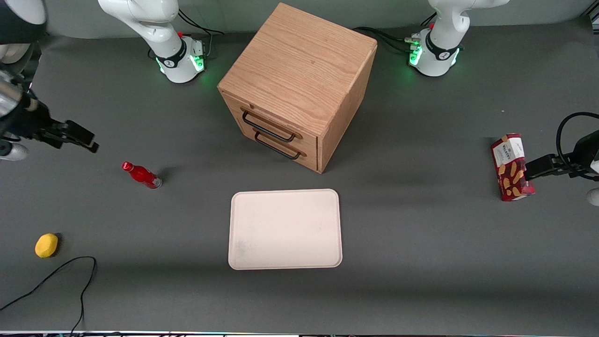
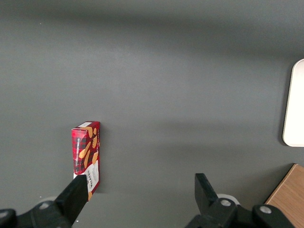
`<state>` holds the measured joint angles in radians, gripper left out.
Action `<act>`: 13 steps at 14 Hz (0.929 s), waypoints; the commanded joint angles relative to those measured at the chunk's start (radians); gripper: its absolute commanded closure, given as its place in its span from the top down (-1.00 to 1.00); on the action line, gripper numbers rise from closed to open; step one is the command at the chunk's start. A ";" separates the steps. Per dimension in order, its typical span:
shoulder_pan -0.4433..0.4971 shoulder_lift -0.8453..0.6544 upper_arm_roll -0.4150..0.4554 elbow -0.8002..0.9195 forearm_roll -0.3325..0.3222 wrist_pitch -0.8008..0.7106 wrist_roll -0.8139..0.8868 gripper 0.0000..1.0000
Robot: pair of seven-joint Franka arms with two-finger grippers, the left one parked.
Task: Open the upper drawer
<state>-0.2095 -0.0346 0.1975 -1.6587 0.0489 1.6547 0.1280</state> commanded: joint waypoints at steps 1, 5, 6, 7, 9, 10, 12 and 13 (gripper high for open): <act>-0.004 -0.007 -0.013 -0.001 0.028 -0.029 -0.057 1.00; -0.005 0.007 -0.020 0.000 0.029 -0.030 -0.045 1.00; -0.005 0.018 -0.020 0.005 0.032 -0.027 -0.051 1.00; -0.007 0.036 -0.018 0.014 0.035 -0.021 -0.057 1.00; -0.001 0.074 -0.007 0.057 0.040 -0.021 -0.048 1.00; 0.005 0.073 0.005 0.059 0.035 -0.021 -0.042 1.00; 0.007 0.073 0.036 0.060 0.031 -0.021 -0.053 1.00; 0.009 0.075 0.046 0.059 0.032 -0.023 -0.056 1.00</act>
<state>-0.2059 0.0287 0.2261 -1.6282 0.0620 1.6447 0.1009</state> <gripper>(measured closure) 0.000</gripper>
